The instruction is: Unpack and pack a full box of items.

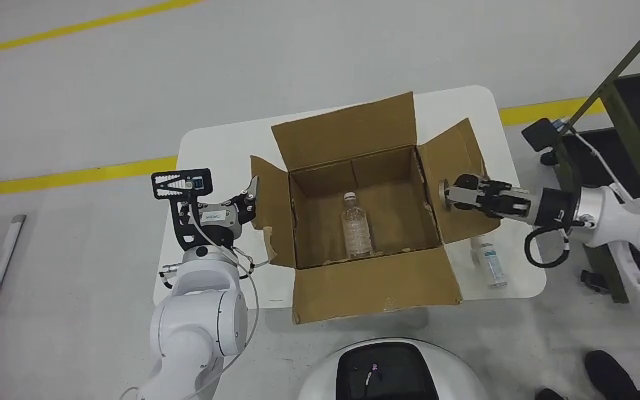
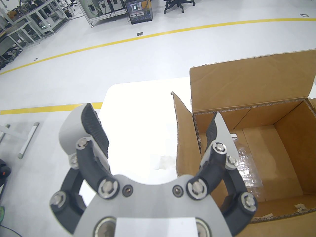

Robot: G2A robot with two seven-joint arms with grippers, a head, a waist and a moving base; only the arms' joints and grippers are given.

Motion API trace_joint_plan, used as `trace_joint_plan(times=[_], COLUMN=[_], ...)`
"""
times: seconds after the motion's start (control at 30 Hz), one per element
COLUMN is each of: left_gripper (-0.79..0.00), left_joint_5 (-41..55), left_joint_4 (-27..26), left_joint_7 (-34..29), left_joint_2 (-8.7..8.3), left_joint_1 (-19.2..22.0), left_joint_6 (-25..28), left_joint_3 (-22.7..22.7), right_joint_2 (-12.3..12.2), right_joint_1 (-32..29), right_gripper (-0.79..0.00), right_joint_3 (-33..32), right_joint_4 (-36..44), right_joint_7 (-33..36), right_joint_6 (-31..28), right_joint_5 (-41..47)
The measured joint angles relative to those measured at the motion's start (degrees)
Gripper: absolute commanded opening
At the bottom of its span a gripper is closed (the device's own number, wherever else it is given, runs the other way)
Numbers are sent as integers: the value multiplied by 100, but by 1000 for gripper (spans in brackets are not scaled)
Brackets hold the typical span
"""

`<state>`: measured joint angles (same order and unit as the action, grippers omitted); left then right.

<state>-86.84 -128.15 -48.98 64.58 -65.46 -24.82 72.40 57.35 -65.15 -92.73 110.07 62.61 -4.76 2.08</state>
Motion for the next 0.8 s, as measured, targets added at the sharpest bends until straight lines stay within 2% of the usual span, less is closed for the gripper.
trace_joint_plan(times=[0.17, 0.37, 0.5, 0.6, 0.8], left_gripper=[0, 0, 0, 0, 0], left_joint_5=[0, 0, 0, 0, 0], left_joint_4=[0, 0, 0, 0, 0], left_joint_7=[0, 0, 0, 0, 0], left_joint_2=[0, 0, 0, 0, 0], left_joint_1=[0, 0, 0, 0, 0], left_joint_6=[0, 0, 0, 0, 0], left_joint_3=[0, 0, 0, 0, 0], right_joint_2=[72, 312, 581, 798, 1221], right_joint_1=[537, 1922, 2748, 3138, 3740], right_gripper=[-785, -785, -785, -785, -785], right_joint_3=[833, 2574, 3795, 4510, 5556], right_joint_4=[-167, -962, -1810, -2407, -3307], right_joint_7=[-413, -779, -948, -1119, -1379], right_joint_6=[-126, -182, -186, -167, -96], right_joint_5=[-272, -1263, -1839, -1975, -2320])
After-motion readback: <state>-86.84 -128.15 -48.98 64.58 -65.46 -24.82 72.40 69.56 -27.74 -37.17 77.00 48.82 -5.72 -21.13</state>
